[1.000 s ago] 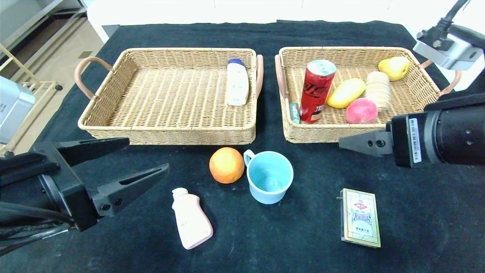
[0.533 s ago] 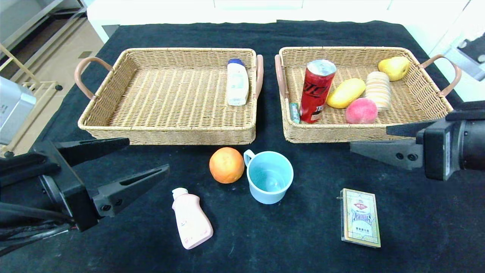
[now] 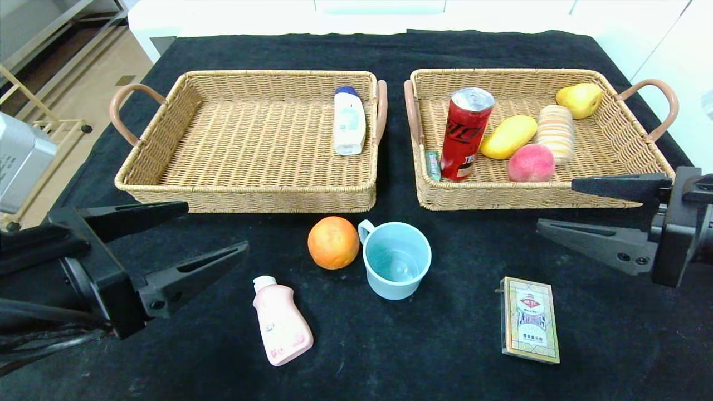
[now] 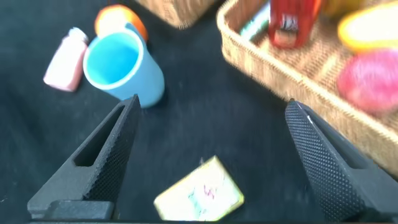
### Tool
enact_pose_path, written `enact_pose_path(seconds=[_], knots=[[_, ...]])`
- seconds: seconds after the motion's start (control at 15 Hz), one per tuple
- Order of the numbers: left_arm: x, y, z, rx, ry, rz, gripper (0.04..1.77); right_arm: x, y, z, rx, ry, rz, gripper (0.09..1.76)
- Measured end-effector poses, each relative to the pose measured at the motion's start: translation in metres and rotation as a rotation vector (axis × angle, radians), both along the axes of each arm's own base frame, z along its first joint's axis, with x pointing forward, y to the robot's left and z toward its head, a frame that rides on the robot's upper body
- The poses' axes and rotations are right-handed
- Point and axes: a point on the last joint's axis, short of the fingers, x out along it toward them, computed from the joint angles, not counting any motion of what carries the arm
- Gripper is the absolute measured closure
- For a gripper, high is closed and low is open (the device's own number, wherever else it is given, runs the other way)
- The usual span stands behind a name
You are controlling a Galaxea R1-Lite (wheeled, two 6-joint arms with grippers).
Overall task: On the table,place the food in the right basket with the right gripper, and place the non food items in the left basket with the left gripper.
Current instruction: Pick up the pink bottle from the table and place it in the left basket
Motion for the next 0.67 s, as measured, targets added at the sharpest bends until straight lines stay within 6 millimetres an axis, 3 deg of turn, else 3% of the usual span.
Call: enact_pose_path(seconds=[0.67], knots=[[-0.004,-0.006,-0.003,0.023,0.002,0.0,0.09,-0.007,-0.04,-0.054,0.041,-0.061,-0.031,0.15]])
